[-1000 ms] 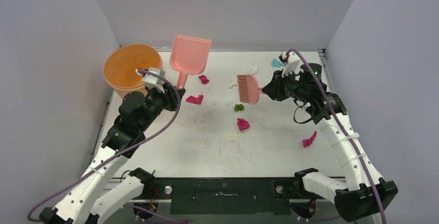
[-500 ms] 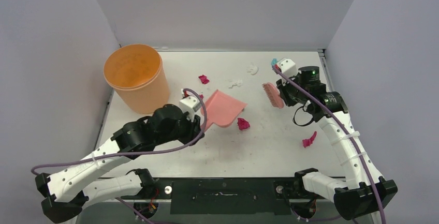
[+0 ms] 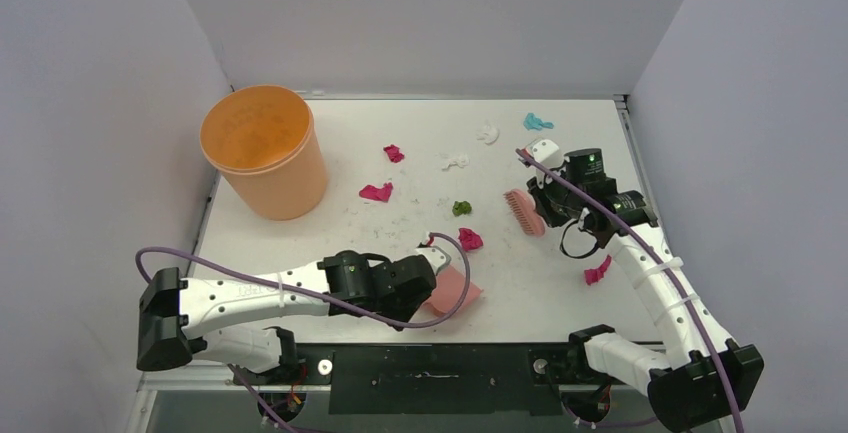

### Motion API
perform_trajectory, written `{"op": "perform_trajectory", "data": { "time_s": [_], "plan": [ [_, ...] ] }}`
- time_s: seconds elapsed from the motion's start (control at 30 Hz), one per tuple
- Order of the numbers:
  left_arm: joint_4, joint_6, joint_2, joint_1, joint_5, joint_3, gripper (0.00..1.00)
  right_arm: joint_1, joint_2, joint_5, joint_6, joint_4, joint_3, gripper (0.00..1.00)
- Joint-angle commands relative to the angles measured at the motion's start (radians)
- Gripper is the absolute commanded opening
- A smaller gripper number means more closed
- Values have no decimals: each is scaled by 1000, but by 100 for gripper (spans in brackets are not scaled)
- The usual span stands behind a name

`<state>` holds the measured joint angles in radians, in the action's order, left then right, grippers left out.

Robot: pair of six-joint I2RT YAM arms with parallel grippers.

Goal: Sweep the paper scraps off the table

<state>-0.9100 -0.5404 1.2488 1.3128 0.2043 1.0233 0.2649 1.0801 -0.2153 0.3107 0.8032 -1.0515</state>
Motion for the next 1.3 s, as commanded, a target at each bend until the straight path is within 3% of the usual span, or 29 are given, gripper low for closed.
{"op": "perform_trajectory", "data": {
  "time_s": [0.0,0.13,0.4,0.63,0.9,1.07,1.27],
  "plan": [
    [102,-76,12,9,28,-33,0,74,-16,9,-45,-80,13,5],
    [144,-116,42,9,53,-60,0,178,15,113,-39,-94,20,5],
    [245,-133,94,5,65,-121,0,201,114,78,-25,-77,-17,5],
    [280,-127,138,3,78,-111,0,210,193,-205,-52,-27,-42,5],
    [321,-113,195,-3,141,-88,0,211,215,-471,57,233,-195,5],
    [376,-134,151,1,199,-127,0,207,197,-349,66,234,-296,5],
    [388,-178,35,-1,255,-191,0,206,223,-42,112,78,-346,5]
  ]
}}
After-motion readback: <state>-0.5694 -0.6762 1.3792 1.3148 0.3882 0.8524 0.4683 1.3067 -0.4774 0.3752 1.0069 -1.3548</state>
